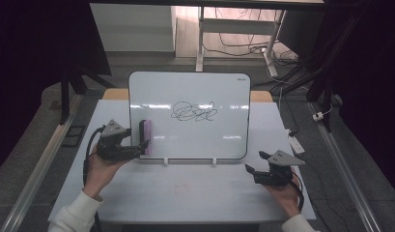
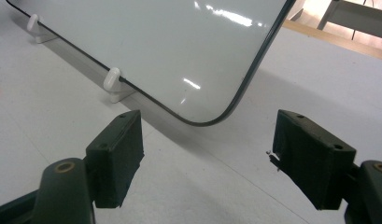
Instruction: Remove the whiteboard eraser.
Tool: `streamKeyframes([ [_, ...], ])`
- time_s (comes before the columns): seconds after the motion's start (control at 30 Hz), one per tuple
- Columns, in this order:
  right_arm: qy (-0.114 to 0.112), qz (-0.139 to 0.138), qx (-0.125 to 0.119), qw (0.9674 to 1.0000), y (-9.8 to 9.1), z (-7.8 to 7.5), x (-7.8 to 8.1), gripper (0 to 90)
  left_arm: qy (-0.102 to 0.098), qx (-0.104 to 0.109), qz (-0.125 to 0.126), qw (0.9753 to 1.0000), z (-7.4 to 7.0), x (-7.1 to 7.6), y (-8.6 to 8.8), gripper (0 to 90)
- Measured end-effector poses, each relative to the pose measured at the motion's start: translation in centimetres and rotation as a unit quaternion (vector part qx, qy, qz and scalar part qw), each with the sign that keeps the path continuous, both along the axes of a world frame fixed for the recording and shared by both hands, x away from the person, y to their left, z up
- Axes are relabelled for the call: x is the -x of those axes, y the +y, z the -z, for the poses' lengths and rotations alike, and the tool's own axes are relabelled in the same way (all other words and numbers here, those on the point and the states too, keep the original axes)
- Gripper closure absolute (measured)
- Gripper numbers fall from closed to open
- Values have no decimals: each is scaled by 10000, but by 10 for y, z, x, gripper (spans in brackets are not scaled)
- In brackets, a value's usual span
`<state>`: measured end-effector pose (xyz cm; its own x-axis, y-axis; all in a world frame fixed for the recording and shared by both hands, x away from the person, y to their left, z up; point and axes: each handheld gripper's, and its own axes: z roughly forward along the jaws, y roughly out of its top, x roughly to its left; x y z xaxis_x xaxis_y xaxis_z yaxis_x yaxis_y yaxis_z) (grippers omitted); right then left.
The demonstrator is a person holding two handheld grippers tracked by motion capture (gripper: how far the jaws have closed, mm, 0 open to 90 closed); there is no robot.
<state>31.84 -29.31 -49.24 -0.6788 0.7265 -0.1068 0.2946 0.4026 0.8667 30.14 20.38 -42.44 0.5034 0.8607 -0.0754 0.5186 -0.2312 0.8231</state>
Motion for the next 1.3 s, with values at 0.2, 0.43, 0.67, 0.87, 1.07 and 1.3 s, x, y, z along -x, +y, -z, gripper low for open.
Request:
streamKeyframes([
  [0.2, 8, 26, 16, 10000, 1, 1, 0, 239, 46, -5, -175, 9998, 2, -19, -3, 272],
  [0.43, -18, 24, 48, 10000, 2, 2, 0, 244, 168, -49, -399, 9991, 10, -37, -8, 328],
  [0.67, -12, 32, 79, 10000, 2, 3, 0, 244, 167, -2, -521, 9985, 13, -42, -11, 418],
  [0.87, -33, 35, 119, 9999, 3, 3, 1, 244, 162, -39, -625, 9979, 11, -41, -17, 516],
  [1.07, -52, 62, 120, 9999, 3, 3, 1, 246, 245, 30, -731, 9970, 10, -39, -18, 555],
  [1.3, -97, 83, 91, 9999, 2, 2, 2, 249, 175, 12, -695, 9974, 5, -34, -19, 581],
])
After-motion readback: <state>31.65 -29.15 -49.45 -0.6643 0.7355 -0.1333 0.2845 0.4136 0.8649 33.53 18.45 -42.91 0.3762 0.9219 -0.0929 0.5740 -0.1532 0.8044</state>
